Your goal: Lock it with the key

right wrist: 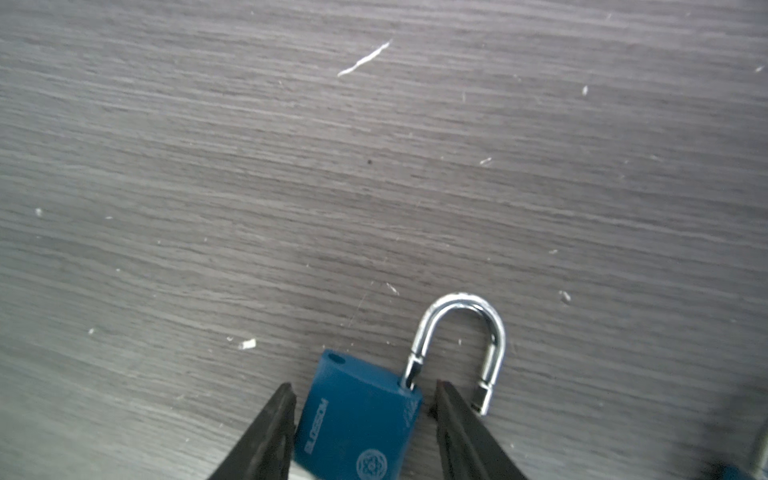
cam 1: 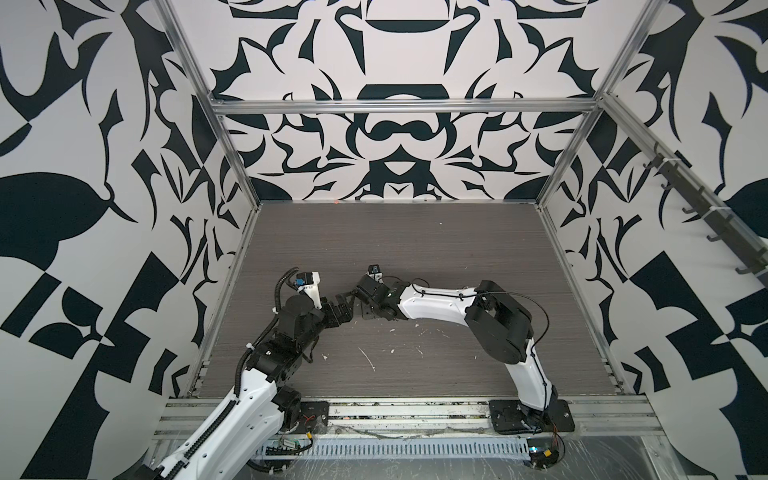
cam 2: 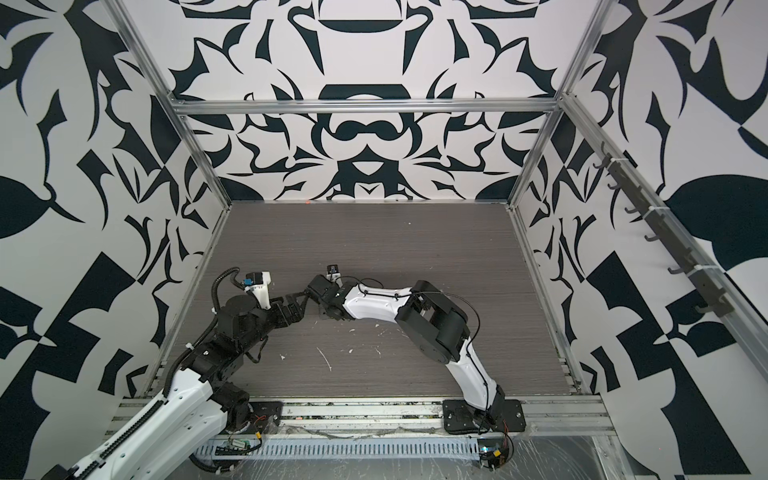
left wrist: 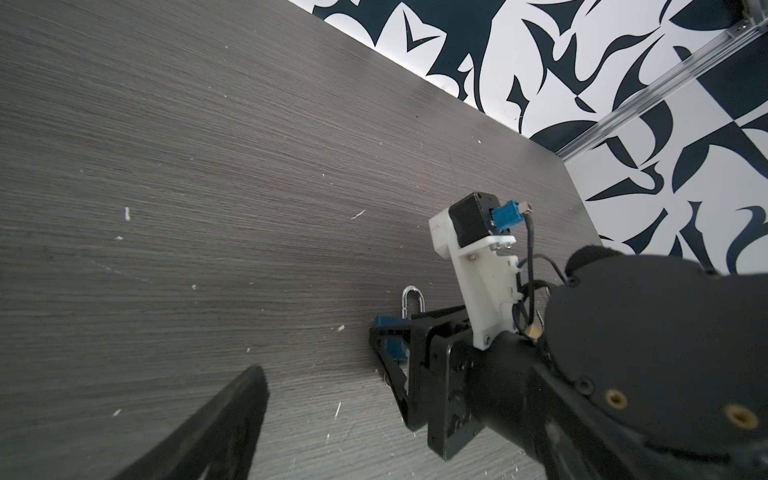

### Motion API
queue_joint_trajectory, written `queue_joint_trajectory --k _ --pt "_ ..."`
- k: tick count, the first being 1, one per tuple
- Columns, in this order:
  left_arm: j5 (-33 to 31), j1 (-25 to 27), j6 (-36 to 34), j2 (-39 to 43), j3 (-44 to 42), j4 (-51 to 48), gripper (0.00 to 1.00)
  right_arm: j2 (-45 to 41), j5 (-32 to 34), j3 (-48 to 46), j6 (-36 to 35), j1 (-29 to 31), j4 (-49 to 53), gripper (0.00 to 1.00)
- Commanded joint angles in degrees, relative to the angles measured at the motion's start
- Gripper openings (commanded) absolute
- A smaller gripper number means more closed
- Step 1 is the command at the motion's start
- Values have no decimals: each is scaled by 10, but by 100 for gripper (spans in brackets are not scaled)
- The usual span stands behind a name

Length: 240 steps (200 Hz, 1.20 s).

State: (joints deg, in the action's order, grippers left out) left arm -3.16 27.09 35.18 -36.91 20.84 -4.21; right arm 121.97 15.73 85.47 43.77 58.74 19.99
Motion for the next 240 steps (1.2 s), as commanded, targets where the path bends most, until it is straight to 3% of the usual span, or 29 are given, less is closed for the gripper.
queue_joint_trajectory --k 1,88,179,240 --pt "22 2 17 6 -8 24 100 9 19 18 -18 7 30 56" --pt "67 -5 23 -48 -15 57 100 15 82 24 -100 16 87 54" --pt "101 -25 26 -47 -12 55 100 -15 26 -20 -168 15 56 55" --pt "121 -44 35 -45 -23 68 100 -6 0 -11 -162 12 57 55"
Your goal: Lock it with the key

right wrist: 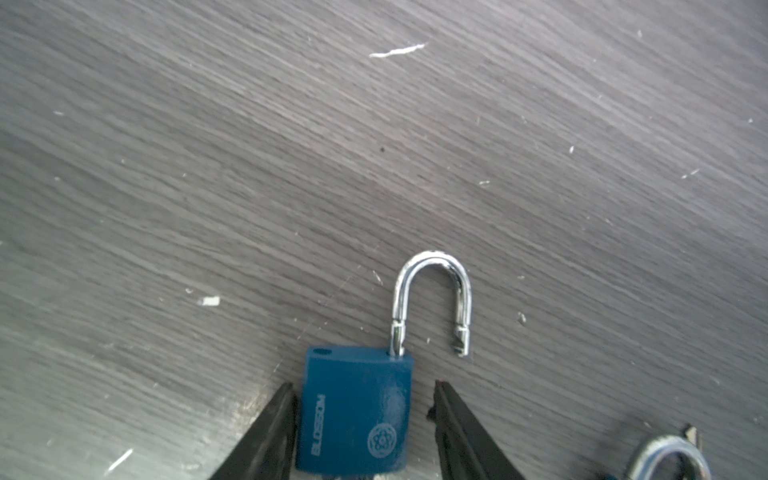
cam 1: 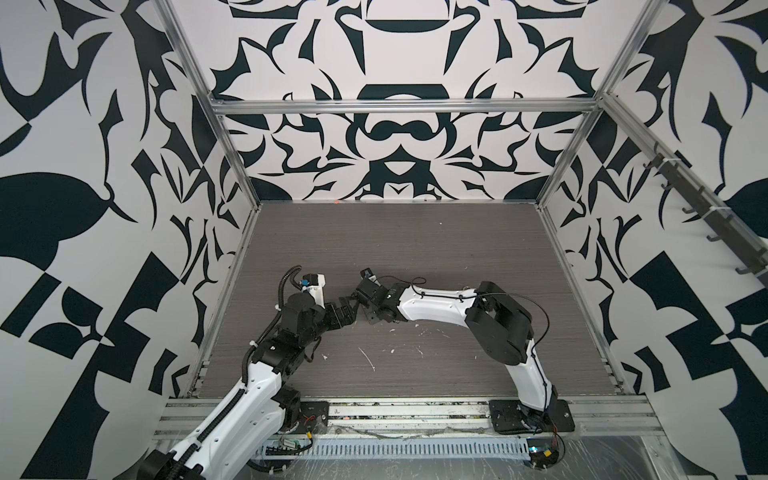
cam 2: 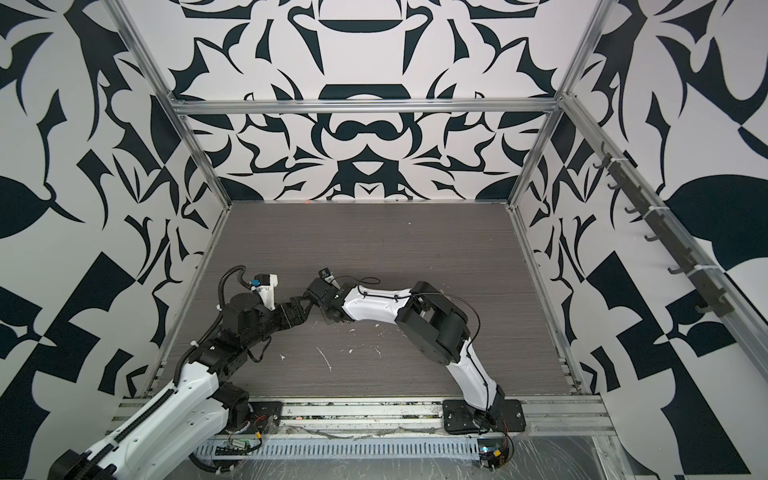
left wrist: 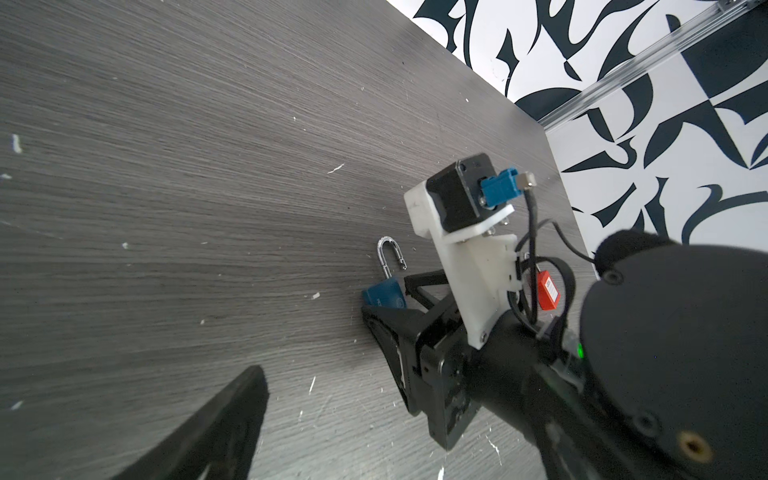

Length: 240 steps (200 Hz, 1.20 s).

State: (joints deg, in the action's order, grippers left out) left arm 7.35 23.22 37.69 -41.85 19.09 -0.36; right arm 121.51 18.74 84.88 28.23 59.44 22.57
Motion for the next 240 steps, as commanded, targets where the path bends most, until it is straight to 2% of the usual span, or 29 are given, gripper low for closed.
queue_joint_trajectory --k 1,56,148,205,240 --pt "16 -5 10 5 -5 30 100 -1 -31 -5 -6 5 32 55" --pt "31 -13 12 -1 -10 36 100 -26 -55 -13 12 5 39 55" --pt "38 -14 17 -20 -13 51 100 -6 -47 -10 21 -13 43 54" --pt "50 -14 12 -19 -8 47 100 -15 -49 -38 3 -17 21 50" --pt "53 -14 10 -20 -10 49 100 -16 -49 -41 -10 -20 13 41"
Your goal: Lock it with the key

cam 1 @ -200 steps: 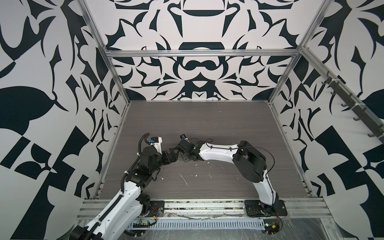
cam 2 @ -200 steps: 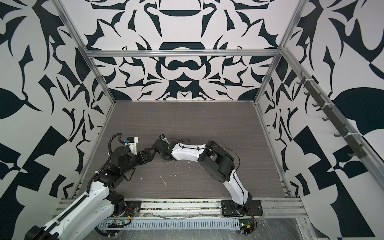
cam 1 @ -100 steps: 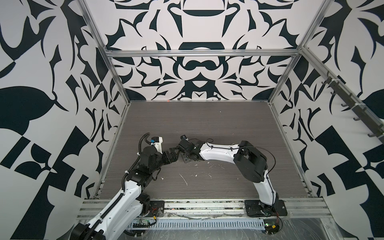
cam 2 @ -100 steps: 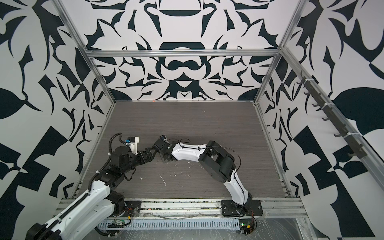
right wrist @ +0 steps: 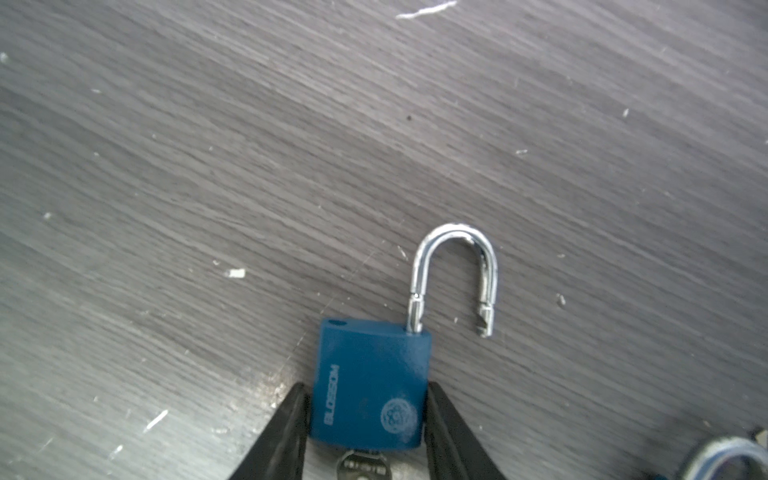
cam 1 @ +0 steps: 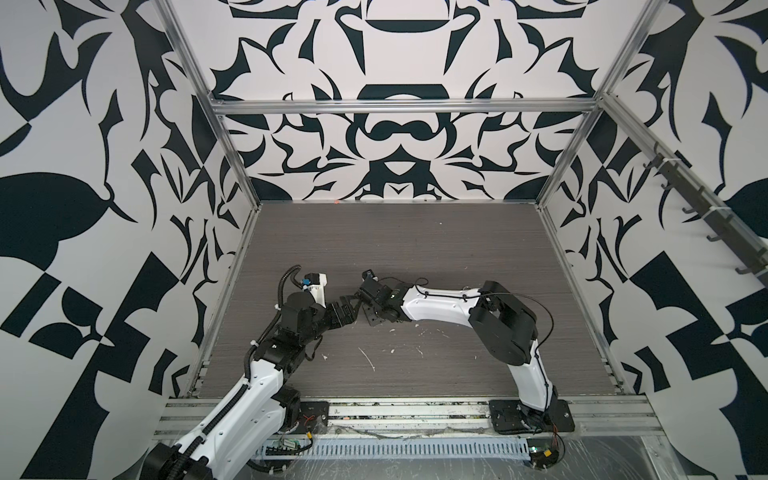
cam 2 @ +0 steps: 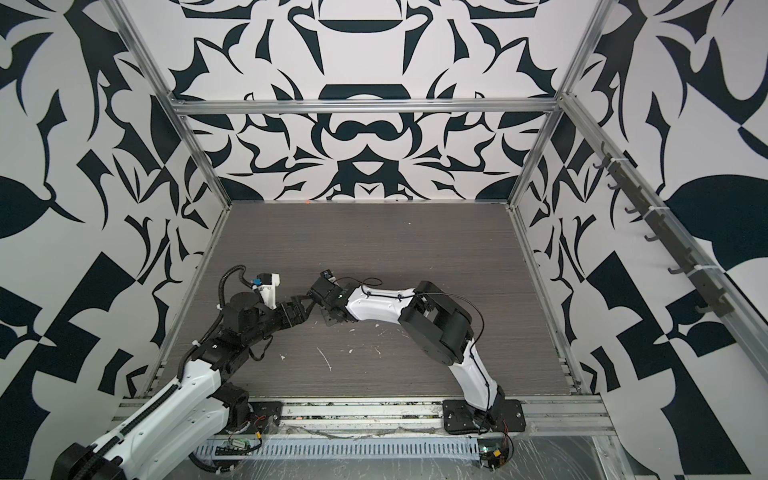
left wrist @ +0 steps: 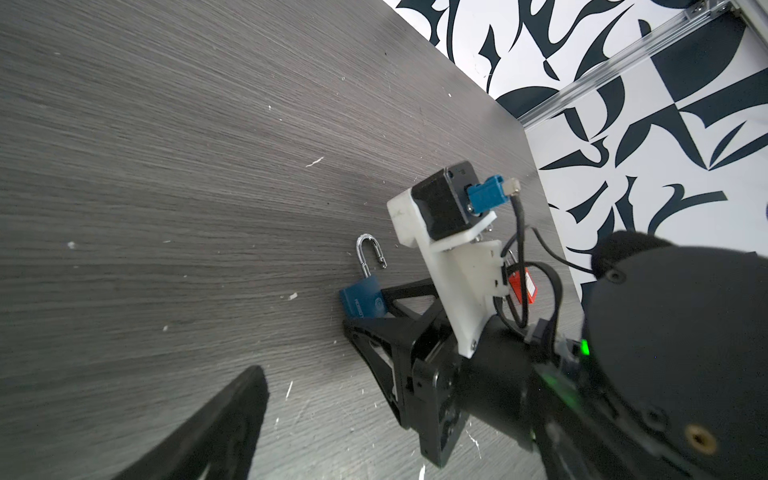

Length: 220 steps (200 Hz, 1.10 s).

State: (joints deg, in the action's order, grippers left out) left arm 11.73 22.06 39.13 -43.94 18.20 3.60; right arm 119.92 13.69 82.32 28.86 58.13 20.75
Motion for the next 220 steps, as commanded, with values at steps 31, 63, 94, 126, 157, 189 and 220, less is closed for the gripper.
queue_joint_trajectory --k 31,63,94,126,157,189,220 --pt "11 -3 -7 -5 -2 15 100 -11 2 -15 -32 -13 29 32" --pt "17 -4 -7 -27 -4 30 100 -33 -40 -45 -46 -35 -8 29" --pt "29 -6 1 -66 9 39 100 -68 -76 -82 -67 -67 -40 25" --pt "54 -8 8 -144 28 66 99 -104 -106 -116 -92 -86 -76 17" --pt "86 -10 21 -201 44 90 98 -137 -133 -135 -125 -86 -97 16" --pt "129 -15 26 -236 56 119 96 -177 -169 -166 -162 -86 -125 15" --pt "150 -16 19 -264 79 112 89 -196 -189 -168 -185 -85 -124 14"
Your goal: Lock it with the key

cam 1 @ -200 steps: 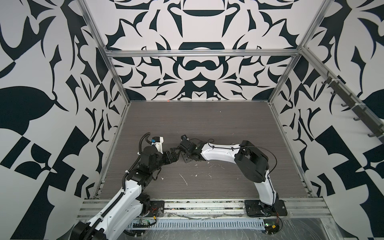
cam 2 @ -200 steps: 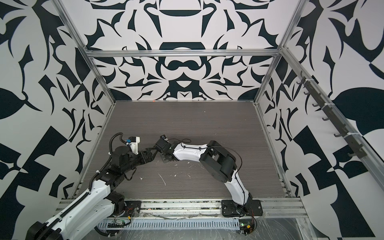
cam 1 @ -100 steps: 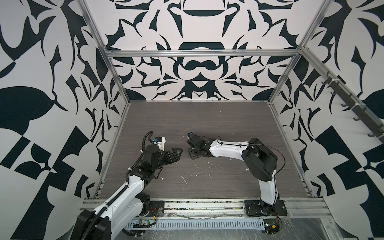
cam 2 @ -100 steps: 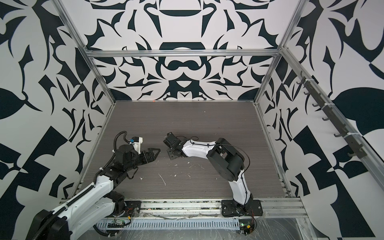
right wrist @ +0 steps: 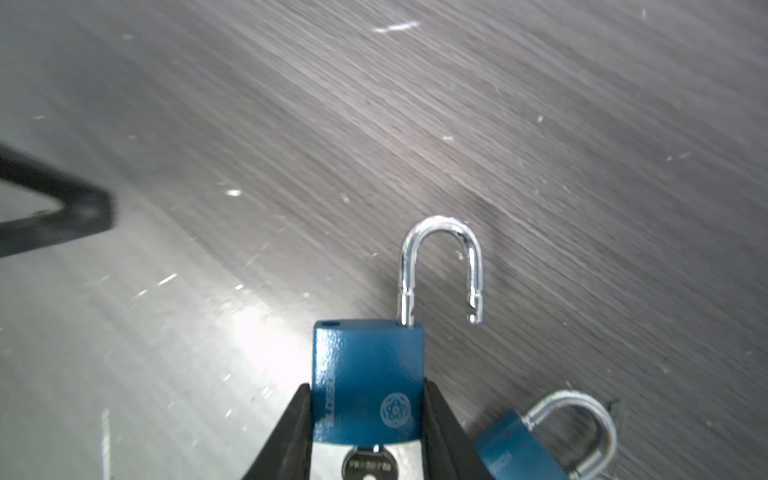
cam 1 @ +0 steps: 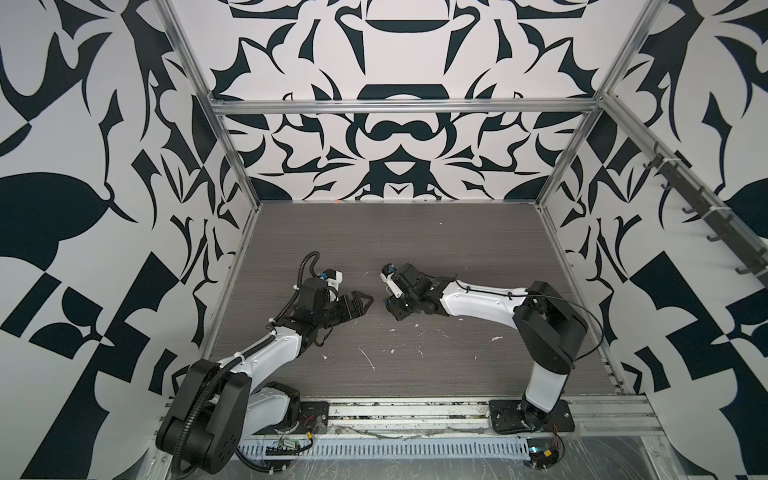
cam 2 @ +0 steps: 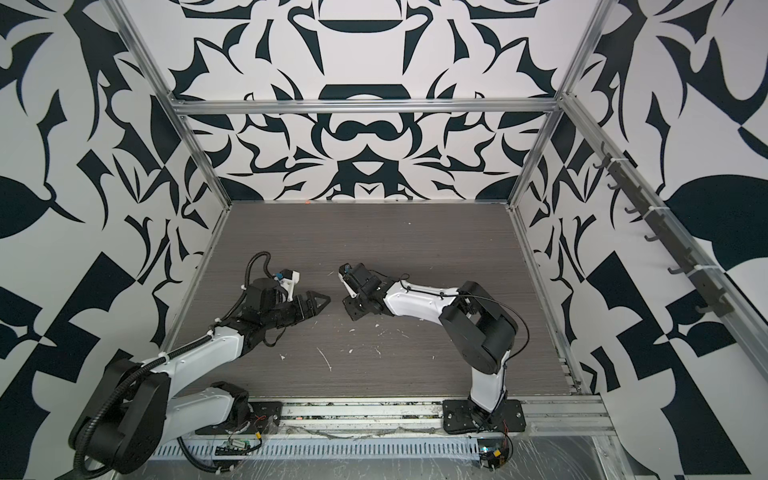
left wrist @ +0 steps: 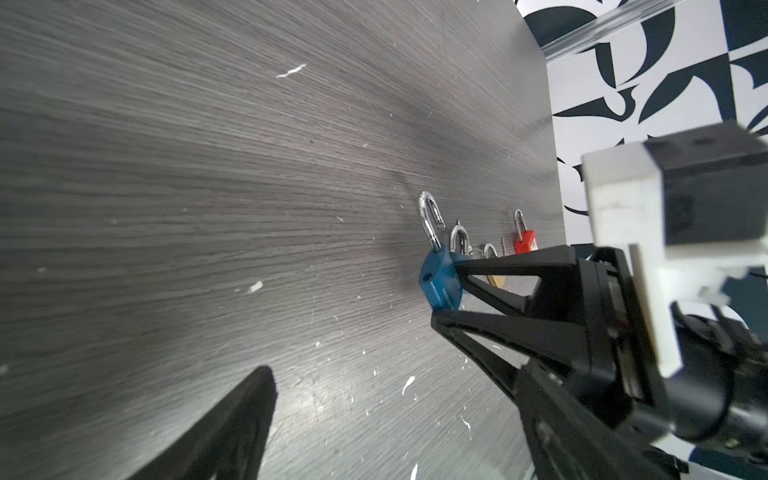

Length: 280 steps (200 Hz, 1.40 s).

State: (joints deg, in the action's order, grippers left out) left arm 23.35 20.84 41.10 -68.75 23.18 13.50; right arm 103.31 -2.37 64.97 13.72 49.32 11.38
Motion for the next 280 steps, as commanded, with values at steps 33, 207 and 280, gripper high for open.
queue_joint_trajectory --k 33,207,280 --pt "59 -2 -5 -38 52 6 87 -42 -32 12 -63 19 -22 12" --pt "135 -2 30 -147 91 58 46 -45 1 75 -117 63 31 13" --pt "151 3 46 -152 90 81 22 -25 58 107 -105 65 50 13"
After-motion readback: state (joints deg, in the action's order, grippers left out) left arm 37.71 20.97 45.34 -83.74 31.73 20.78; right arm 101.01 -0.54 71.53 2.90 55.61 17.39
